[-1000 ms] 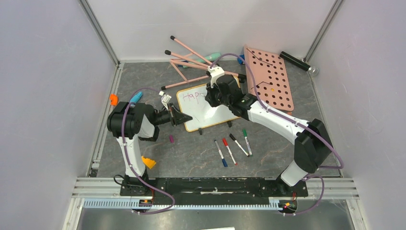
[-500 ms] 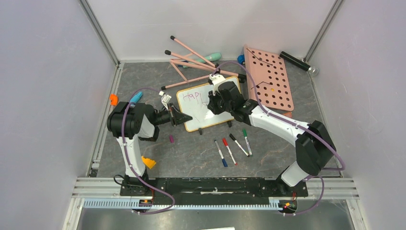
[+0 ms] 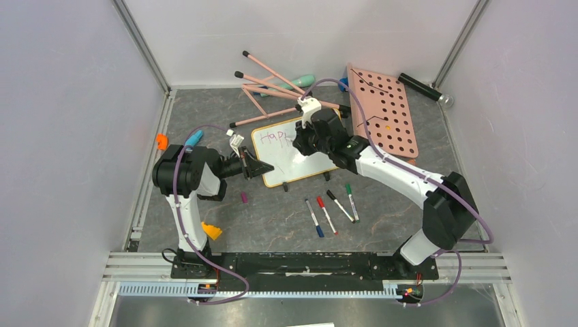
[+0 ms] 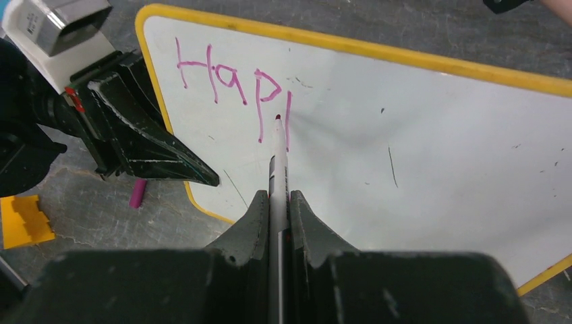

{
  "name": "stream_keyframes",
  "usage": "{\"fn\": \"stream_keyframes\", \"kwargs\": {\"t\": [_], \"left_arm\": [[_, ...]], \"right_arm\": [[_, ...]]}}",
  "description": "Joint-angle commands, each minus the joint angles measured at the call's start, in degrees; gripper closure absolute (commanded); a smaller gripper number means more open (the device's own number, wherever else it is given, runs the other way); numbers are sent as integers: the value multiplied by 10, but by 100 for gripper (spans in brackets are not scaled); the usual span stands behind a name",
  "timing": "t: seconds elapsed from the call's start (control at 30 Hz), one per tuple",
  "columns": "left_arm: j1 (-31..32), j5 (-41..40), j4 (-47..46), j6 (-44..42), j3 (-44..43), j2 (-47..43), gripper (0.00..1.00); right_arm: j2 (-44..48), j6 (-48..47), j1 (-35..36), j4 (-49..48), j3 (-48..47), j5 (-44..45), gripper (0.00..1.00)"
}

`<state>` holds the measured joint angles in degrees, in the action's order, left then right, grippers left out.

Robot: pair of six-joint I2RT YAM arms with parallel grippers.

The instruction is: Write a sentence on the whiteboard

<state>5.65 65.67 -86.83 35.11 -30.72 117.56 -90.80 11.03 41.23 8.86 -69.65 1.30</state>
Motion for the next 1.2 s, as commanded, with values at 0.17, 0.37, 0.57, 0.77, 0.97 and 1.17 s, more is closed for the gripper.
{"fn": "stream_keyframes", "kwargs": {"t": [0.17,0.37,0.57,0.77,0.97,1.17], "left_arm": [[2,-20,-24,-104,10,15,92],[2,-20,-24,-104,9,15,92],[3,-20,-24,-103,9,16,92],[2,-20,-24,-103,10,16,92],[2,-20,-24,-104,9,16,92],[2,-20,-24,-103,10,16,92]], "right_arm": [[0,-9,-4,-10,-55,21,100],[-17,-11,-4,-10,-67,22,100],[-28,-16,-4,-4,-71,27,100],[-32,-17,-4,-1,-71,41,100],[-29,-8,-5,1,-68,79,100],[-21,-8,-7,3,-58,83,100]]}}
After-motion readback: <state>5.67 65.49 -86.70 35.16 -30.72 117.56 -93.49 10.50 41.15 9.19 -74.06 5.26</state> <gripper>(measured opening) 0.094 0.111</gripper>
